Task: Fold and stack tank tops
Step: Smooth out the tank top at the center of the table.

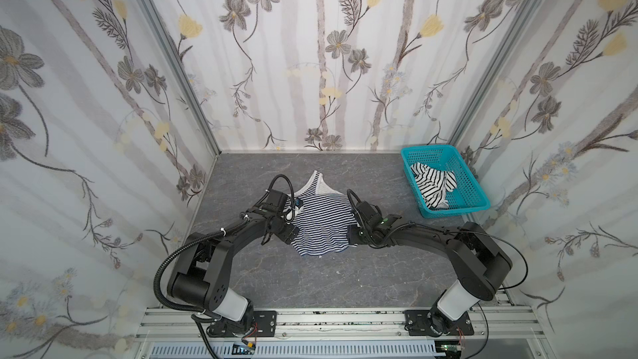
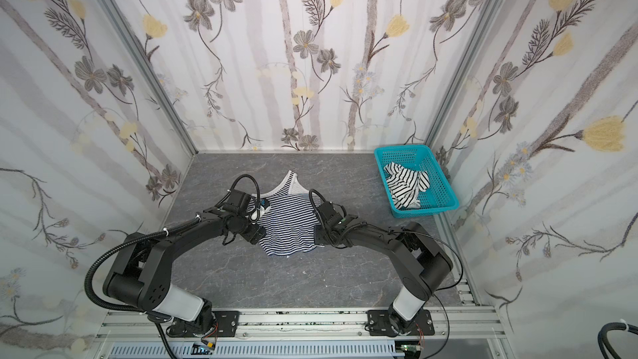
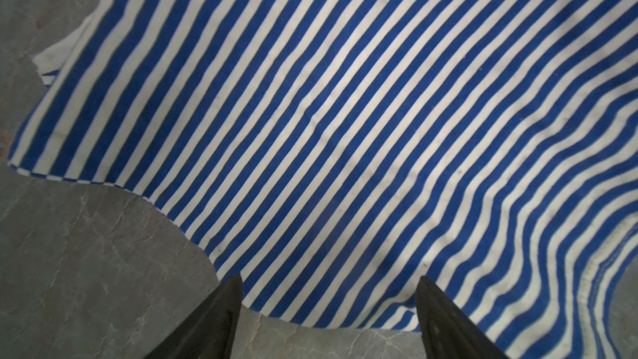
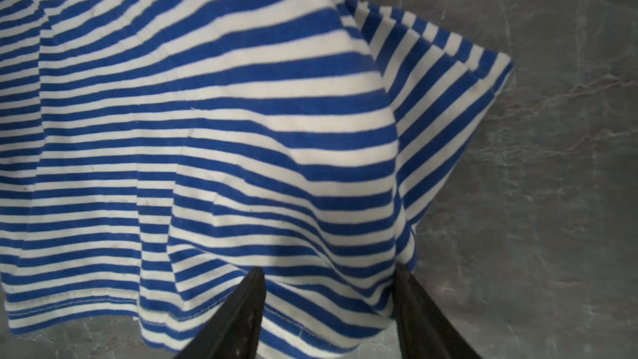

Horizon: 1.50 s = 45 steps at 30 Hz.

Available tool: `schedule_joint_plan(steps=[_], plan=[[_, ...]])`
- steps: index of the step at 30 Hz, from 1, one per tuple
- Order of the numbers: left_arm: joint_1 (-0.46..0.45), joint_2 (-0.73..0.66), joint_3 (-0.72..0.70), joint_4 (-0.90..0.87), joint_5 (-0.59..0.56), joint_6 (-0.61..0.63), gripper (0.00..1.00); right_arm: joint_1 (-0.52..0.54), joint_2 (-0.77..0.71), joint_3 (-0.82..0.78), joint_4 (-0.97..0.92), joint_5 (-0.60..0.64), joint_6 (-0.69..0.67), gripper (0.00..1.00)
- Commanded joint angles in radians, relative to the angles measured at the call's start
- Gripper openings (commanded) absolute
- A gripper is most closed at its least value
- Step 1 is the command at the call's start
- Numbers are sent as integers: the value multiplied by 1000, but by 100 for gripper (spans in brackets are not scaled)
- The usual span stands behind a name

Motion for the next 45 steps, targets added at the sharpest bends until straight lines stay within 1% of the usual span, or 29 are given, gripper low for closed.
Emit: schedule_joint_plan(steps=[1, 4, 5, 7, 8, 10, 11, 12, 15, 18, 20, 23, 25, 28, 33, 38, 42, 43, 45], plan=[[-10, 17, -7, -1, -9, -4, 78, 9, -12, -5, 63, -10, -28, 60], [-28, 32, -23, -1, -56, 3, 75, 9, -18, -17, 57, -13, -34, 60], [-33, 39, -25, 0, -79, 1, 74, 11, -17, -21, 57, -22, -34, 58], [-34, 62, -21, 5, -127, -7, 73, 14, -17, -26, 66, -36, -33, 50], [-33, 75, -17, 10, -152, -9, 72, 17, -14, -24, 71, -43, -31, 44], [-32, 105, -4, 21, -198, -14, 70, 20, -9, -8, 71, -56, -33, 25], [-29, 118, 5, 25, -213, -16, 68, 23, -10, 7, 66, -58, -35, 11], [-28, 127, 16, 29, -226, -20, 66, 27, -16, 22, 55, -58, -37, 0], [-20, 126, 47, 36, -225, -26, 64, 35, -56, 66, 43, -87, -39, 0], [-12, 106, 89, 42, -208, -29, 74, 40, -101, 124, 43, -145, -38, 0], [8, 86, 124, 41, -160, -43, 80, 40, -109, 179, 39, -176, -39, 0], [55, 59, 159, 37, -88, -63, 84, 40, -86, 297, 10, -205, -39, 0], [77, 43, 159, 35, -72, -60, 84, 36, -56, 368, 3, -219, -42, 0], [96, 9, 133, 35, -72, -52, 84, 11, 17, 471, -10, -253, -28, 0], [116, -61, 73, 34, -68, -42, 85, -70, 198, 629, -79, -264, -9, 0], [128, -90, 41, 35, -80, -31, 85, -65, 423, 856, -192, -286, -72, 0], [136, -95, 31, 35, -81, -31, 85, -45, 550, 970, -260, -263, -93, 0], [139, -95, 31, 35, -83, -32, 85, -41, 572, 985, -274, -261, -98, 3], [140, -92, 29, 35, -84, -35, 86, -36, 592, 984, -281, -245, -105, 28]])
